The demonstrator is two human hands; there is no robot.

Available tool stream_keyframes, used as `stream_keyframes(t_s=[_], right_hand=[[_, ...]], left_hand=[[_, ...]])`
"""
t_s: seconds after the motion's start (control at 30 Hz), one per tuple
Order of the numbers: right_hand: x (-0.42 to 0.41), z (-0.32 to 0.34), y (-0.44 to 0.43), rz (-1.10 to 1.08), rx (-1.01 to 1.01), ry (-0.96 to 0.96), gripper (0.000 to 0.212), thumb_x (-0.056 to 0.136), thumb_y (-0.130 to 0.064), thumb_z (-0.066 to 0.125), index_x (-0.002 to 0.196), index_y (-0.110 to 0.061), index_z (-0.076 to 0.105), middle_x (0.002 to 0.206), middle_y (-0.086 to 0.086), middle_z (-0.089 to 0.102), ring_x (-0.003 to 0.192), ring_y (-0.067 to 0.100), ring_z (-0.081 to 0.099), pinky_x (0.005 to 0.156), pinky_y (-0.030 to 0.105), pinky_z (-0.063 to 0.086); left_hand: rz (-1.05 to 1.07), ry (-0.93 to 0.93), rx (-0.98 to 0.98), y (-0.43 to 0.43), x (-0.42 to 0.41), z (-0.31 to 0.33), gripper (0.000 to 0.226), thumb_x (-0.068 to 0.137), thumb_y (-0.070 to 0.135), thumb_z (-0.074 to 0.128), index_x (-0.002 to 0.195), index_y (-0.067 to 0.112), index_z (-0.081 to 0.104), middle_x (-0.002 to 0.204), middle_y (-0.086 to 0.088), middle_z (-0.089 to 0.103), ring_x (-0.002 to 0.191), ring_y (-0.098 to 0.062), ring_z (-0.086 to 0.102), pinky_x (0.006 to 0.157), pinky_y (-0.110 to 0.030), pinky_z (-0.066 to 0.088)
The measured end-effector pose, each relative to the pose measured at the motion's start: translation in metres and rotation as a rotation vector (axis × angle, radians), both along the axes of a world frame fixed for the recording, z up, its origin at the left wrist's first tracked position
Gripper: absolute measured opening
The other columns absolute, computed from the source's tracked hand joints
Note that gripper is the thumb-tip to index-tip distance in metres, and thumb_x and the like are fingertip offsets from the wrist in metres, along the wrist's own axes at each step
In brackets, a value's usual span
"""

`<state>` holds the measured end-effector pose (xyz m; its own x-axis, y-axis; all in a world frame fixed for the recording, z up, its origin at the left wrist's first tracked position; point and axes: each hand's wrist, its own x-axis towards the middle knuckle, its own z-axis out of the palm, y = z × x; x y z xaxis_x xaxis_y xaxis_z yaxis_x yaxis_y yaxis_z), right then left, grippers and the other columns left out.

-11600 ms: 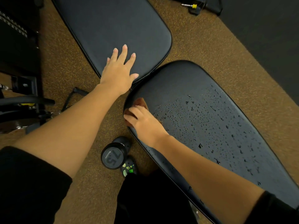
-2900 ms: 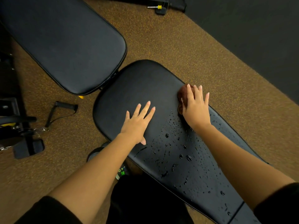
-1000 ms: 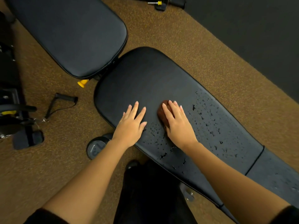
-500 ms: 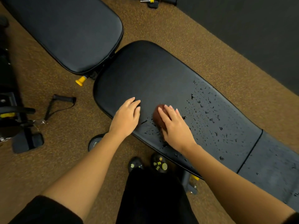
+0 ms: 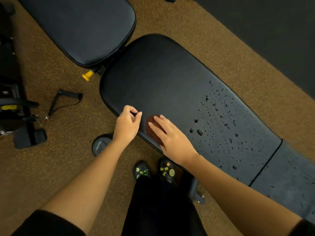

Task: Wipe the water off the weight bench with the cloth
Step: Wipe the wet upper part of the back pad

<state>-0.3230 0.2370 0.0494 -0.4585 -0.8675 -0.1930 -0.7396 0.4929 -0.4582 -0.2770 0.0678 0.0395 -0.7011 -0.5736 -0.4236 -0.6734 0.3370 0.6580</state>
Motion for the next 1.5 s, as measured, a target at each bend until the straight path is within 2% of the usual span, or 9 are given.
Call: stream_keyframes(t_s=[0.13,0.33,0.47,0.57,0.73,0.9,1.13,1.33,1.5], right_hand=[[-0.017,0.004,0.015,-0.029,0.036,0.068,0.077,0.064,-0.002,0.078,0.135,-0.003,0.046,0.135,0.022,0.048,0.128,0.041,0.042,0.108,0.049,0.020],[-0.012,0.002,-0.020,-0.093,0.007,-0.013,0.069,0.075,0.001,0.069,0.138,0.001,0.040,0.142,0.023,0.039,0.135,0.042,0.029,0.113,0.048,0.021],[0.013,0.003,-0.010,0.008,0.000,-0.020,0.075,0.066,0.001,0.077,0.134,-0.001,0.046,0.139,0.022,0.044,0.132,0.040,0.037,0.108,0.046,0.020],[0.015,0.007,0.014,0.055,0.024,-0.005,0.077,0.058,-0.002,0.082,0.129,-0.003,0.052,0.133,0.021,0.051,0.127,0.039,0.045,0.105,0.049,0.023],[-0.005,0.009,0.017,-0.043,0.065,0.045,0.073,0.061,-0.001,0.079,0.130,0.000,0.052,0.132,0.023,0.051,0.127,0.042,0.044,0.107,0.049,0.021],[0.005,0.010,-0.009,-0.024,0.057,0.018,0.070,0.078,-0.002,0.068,0.140,-0.001,0.036,0.146,0.021,0.034,0.139,0.038,0.022,0.113,0.041,0.005],[0.014,0.013,0.020,0.059,0.052,-0.024,0.068,0.081,-0.004,0.064,0.142,-0.006,0.035,0.149,0.018,0.031,0.141,0.035,0.021,0.112,0.035,0.002],[0.012,0.008,-0.014,-0.006,0.061,-0.024,0.071,0.087,-0.008,0.061,0.146,-0.007,0.023,0.154,0.015,0.020,0.144,0.031,0.008,0.116,0.037,0.007],[0.023,0.001,-0.023,0.072,0.068,0.011,0.067,0.089,-0.005,0.055,0.147,-0.007,0.022,0.155,0.015,0.016,0.144,0.031,0.003,0.115,0.035,0.001]], left_hand=[[-0.026,-0.029,0.032,-0.003,-0.001,0.001,0.019,0.093,0.027,0.054,0.102,0.011,0.049,0.066,0.003,0.050,0.064,-0.010,0.049,0.060,-0.023,0.037],[-0.028,-0.044,0.021,-0.002,0.000,0.001,0.020,0.093,0.029,0.053,0.105,0.013,0.049,0.072,0.001,0.054,0.066,-0.010,0.052,0.057,-0.019,0.038],[-0.050,-0.062,0.013,-0.002,0.000,0.004,0.022,0.094,0.028,0.052,0.108,0.012,0.050,0.076,-0.001,0.056,0.069,-0.011,0.053,0.059,-0.019,0.038],[-0.167,-0.037,-0.112,0.001,0.004,0.007,0.021,0.094,0.025,0.051,0.109,0.010,0.052,0.086,-0.003,0.053,0.074,-0.013,0.052,0.065,-0.020,0.037],[-0.349,-0.027,-0.452,0.004,0.012,0.007,0.036,0.092,0.023,0.054,0.125,0.008,0.052,0.120,-0.015,0.047,0.104,-0.030,0.050,0.087,-0.041,0.042],[-0.525,-0.183,-0.482,0.002,0.013,0.001,0.053,0.098,0.030,0.042,0.145,0.013,0.028,0.153,-0.013,0.021,0.139,-0.034,0.023,0.107,-0.051,0.028],[-0.544,-0.195,-0.440,-0.003,0.011,0.007,0.047,0.101,0.021,0.030,0.147,0.017,0.023,0.156,-0.008,0.016,0.142,-0.030,0.016,0.112,-0.046,0.022],[-0.564,-0.212,-0.448,-0.006,0.009,0.009,0.049,0.100,0.017,0.033,0.147,0.019,0.021,0.156,-0.005,0.015,0.143,-0.027,0.016,0.113,-0.041,0.023],[-0.591,-0.211,-0.414,-0.009,0.009,0.012,0.051,0.100,0.014,0.036,0.147,0.019,0.020,0.157,-0.005,0.013,0.143,-0.028,0.015,0.113,-0.041,0.025]])
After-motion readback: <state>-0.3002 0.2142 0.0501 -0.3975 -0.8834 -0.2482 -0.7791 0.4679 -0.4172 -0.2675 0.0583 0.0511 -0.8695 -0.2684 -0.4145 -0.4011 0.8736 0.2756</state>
